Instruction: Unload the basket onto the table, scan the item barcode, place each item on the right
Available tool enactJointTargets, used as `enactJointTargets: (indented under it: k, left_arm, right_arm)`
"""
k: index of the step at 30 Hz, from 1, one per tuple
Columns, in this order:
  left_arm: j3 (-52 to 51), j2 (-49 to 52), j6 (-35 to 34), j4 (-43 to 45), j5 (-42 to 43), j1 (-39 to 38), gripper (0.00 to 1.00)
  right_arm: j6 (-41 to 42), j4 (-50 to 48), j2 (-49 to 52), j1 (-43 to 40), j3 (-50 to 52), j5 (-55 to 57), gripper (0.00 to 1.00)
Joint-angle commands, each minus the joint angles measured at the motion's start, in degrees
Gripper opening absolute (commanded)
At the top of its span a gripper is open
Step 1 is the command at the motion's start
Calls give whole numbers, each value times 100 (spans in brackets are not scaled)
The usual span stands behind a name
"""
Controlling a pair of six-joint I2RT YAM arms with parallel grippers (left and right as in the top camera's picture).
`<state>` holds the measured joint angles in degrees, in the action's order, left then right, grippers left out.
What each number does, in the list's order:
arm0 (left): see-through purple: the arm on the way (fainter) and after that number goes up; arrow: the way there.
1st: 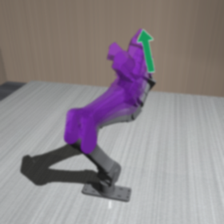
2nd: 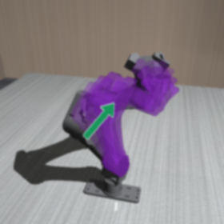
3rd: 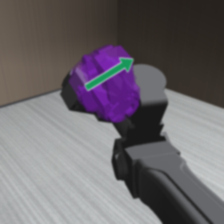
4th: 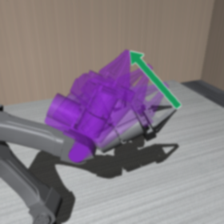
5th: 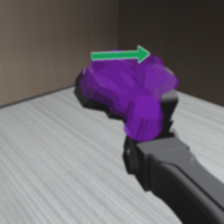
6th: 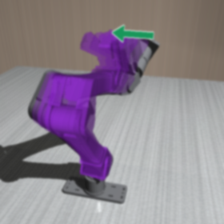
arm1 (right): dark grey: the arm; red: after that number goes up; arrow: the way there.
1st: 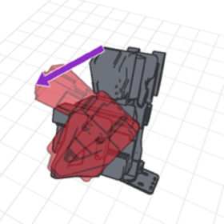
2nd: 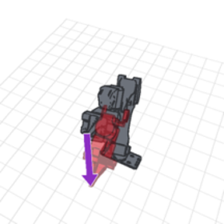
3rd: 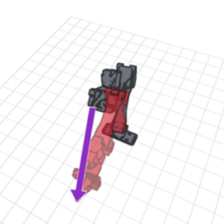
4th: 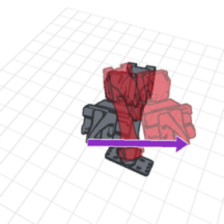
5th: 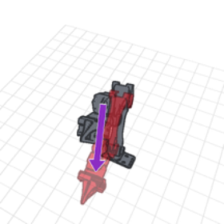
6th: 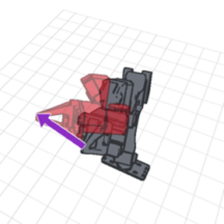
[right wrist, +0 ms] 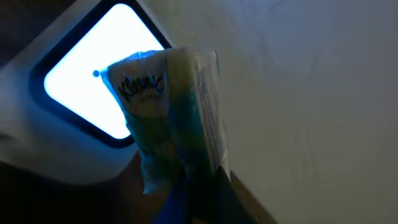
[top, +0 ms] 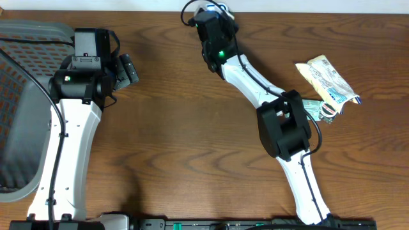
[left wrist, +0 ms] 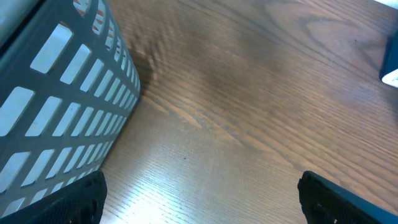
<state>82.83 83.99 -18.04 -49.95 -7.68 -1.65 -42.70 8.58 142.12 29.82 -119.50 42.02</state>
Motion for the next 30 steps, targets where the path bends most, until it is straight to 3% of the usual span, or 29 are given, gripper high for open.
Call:
enactJointTargets:
  k: [1,5,10,15,24,30]
  left_arm:
    - [92,-17,-24,-17,-72,13,97]
    - [92,-17,-26,-17,-72,13,98]
    - [92,-17,-26,-17,-72,13,98]
    - [92,-17,-26,-17,-72,13,98]
    - [92,-17,-26,-17,-72,13,98]
    - [92,-17,-24,-17,-74,13,98]
  right_arm:
    - [1158,697,-975,55,-57,-538,1]
    - [2070,1563,-1637,-63,-57,-1451,1]
    - [3628,3204,-2702,-313,-57,-3644,1]
    - [4920,4688,-3381,-752,-57,-4791,1]
    - [5545,7228,-3567,-1679,109,-4986,1]
    - [5661,7119,-3534,-2122,1298,-4664,1]
